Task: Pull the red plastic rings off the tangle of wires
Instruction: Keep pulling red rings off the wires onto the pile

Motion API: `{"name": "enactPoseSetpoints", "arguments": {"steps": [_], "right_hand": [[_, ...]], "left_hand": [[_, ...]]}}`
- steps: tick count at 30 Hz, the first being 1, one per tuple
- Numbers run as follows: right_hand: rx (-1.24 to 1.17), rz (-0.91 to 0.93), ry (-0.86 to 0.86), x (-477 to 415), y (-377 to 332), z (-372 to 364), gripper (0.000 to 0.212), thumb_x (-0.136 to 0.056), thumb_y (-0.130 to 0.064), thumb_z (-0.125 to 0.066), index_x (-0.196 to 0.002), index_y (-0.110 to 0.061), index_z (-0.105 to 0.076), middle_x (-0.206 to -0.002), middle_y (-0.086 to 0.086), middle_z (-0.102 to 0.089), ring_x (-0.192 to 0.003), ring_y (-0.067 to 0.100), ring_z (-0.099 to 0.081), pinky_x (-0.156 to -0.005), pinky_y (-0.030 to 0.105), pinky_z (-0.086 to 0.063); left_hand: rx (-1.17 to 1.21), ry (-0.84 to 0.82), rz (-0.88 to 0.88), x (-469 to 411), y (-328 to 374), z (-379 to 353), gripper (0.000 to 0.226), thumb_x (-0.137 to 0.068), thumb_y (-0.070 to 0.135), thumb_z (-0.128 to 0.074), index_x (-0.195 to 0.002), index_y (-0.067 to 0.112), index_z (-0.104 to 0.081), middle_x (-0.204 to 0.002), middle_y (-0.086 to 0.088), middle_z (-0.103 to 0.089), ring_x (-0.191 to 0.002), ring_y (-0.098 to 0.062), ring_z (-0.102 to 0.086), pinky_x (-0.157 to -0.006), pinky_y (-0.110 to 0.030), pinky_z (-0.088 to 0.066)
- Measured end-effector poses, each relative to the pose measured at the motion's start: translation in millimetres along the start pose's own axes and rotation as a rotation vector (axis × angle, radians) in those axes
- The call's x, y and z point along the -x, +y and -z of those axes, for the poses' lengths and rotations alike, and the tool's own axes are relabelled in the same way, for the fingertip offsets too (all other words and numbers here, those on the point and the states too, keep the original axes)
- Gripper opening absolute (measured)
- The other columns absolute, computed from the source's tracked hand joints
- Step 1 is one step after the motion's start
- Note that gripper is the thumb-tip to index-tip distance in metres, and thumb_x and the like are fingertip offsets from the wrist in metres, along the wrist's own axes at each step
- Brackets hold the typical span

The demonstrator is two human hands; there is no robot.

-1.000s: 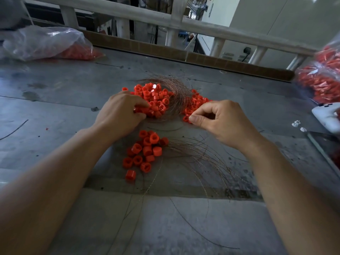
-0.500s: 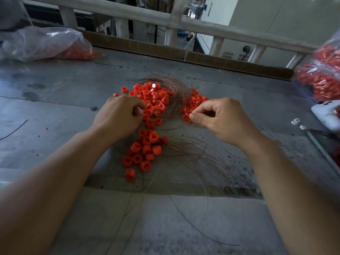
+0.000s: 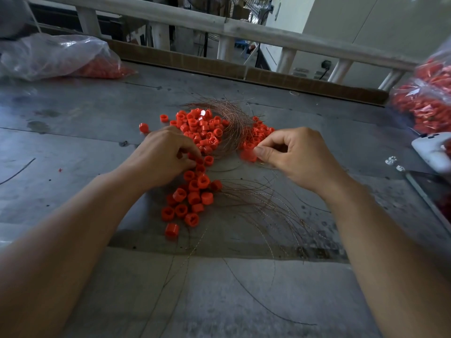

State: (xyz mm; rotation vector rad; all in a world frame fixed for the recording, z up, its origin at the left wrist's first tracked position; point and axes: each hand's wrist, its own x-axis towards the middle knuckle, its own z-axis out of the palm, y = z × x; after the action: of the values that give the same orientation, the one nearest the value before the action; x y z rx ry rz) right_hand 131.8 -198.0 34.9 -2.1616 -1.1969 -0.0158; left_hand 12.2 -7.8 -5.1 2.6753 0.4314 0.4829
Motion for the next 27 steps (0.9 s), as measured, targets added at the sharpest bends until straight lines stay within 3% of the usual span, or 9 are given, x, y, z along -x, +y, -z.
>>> {"name": "enactPoseSetpoints", "arguments": {"steps": [3, 6, 11, 15, 18, 21, 24, 27], "right_hand": [[-0.001, -0.023, 0.033, -1, 2, 0, 0.010, -0.082, -0.026, -0.067, -0.072, -0.025, -0.068, -0.062, -0.018, -0.058, -0.056, -0.010, -0.053, -0.055, 0.005, -0.042], [-0.004, -0.060, 0.097, -1, 5, 1, 0.011, -0.083, -0.025, -0.066, -0.079, -0.016, -0.071, -0.061, -0.016, -0.058, -0.050, -0.007, -0.052, -0.048, 0.006, -0.042], [-0.032, -0.135, 0.257, -4, 11, 8, 0.010, -0.084, -0.027, -0.065, -0.075, -0.022, -0.068, -0.055, -0.013, -0.057, -0.044, 0.002, -0.053, -0.039, 0.011, -0.039], [-0.043, -0.177, 0.322, -6, 16, 14, 0.012, -0.084, -0.027, -0.065, -0.073, -0.023, -0.066, -0.061, -0.013, -0.060, -0.061, 0.003, -0.059, -0.059, 0.018, -0.046], [-0.050, -0.193, 0.342, -7, 20, 15, 0.013, -0.084, -0.027, -0.064, -0.071, -0.025, -0.064, -0.062, -0.015, -0.059, -0.062, 0.002, -0.058, -0.060, 0.017, -0.044], [0.004, -0.227, 0.268, -8, 26, 16, 0.011, -0.083, -0.026, -0.066, -0.073, -0.020, -0.067, -0.062, -0.016, -0.058, -0.060, -0.001, -0.056, -0.055, 0.011, -0.042], [0.057, -0.211, 0.101, -8, 28, 10, 0.004, -0.080, -0.019, -0.068, -0.076, -0.019, -0.068, -0.067, -0.015, -0.059, -0.063, -0.001, -0.055, -0.053, 0.006, -0.042], [0.089, -0.132, -0.001, -9, 24, -4, 0.004, -0.079, -0.016, -0.070, -0.082, -0.017, -0.070, -0.069, -0.016, -0.056, -0.066, -0.003, -0.052, -0.059, 0.012, -0.042]], "left_hand": [[-0.003, 0.011, -0.002, 0, 0, -1, 0.011, -0.078, 0.017, -0.071, -0.082, 0.026, -0.066, -0.089, 0.008, -0.050, -0.082, -0.009, -0.049, -0.065, -0.019, -0.030], [0.018, 0.031, -0.021, -1, -1, 0, 0.023, -0.078, 0.016, -0.071, -0.098, 0.027, -0.067, -0.093, 0.006, -0.050, -0.083, -0.010, -0.047, -0.071, -0.022, -0.031], [0.042, -0.039, -0.073, -1, -2, -3, 0.027, -0.079, 0.021, -0.069, -0.103, 0.033, -0.067, -0.085, 0.022, -0.041, -0.076, 0.006, -0.039, -0.064, -0.009, -0.026], [0.029, -0.002, -0.059, -4, -4, -3, 0.021, -0.078, 0.022, -0.070, -0.097, 0.030, -0.069, -0.083, 0.021, -0.040, -0.074, 0.001, -0.041, -0.062, -0.011, -0.026], [0.015, -0.019, -0.081, -4, -4, -3, 0.015, -0.079, 0.021, -0.069, -0.091, 0.028, -0.067, -0.085, 0.016, -0.043, -0.081, -0.005, -0.043, -0.066, -0.017, -0.027], [0.043, 0.036, -0.074, -3, -2, -1, 0.011, -0.080, 0.017, -0.068, -0.088, 0.023, -0.064, -0.081, 0.017, -0.046, -0.077, -0.003, -0.045, -0.064, -0.013, -0.030], [0.189, 0.187, 0.050, -3, -1, 5, 0.016, -0.080, 0.011, -0.067, -0.080, 0.026, -0.061, -0.076, 0.018, -0.054, -0.070, 0.003, -0.050, -0.061, -0.009, -0.033], [0.390, 0.230, 0.110, 1, 5, 11, 0.029, -0.081, 0.009, -0.066, -0.072, 0.035, -0.057, -0.076, 0.015, -0.061, -0.071, -0.001, -0.057, -0.063, -0.016, -0.041]]}}
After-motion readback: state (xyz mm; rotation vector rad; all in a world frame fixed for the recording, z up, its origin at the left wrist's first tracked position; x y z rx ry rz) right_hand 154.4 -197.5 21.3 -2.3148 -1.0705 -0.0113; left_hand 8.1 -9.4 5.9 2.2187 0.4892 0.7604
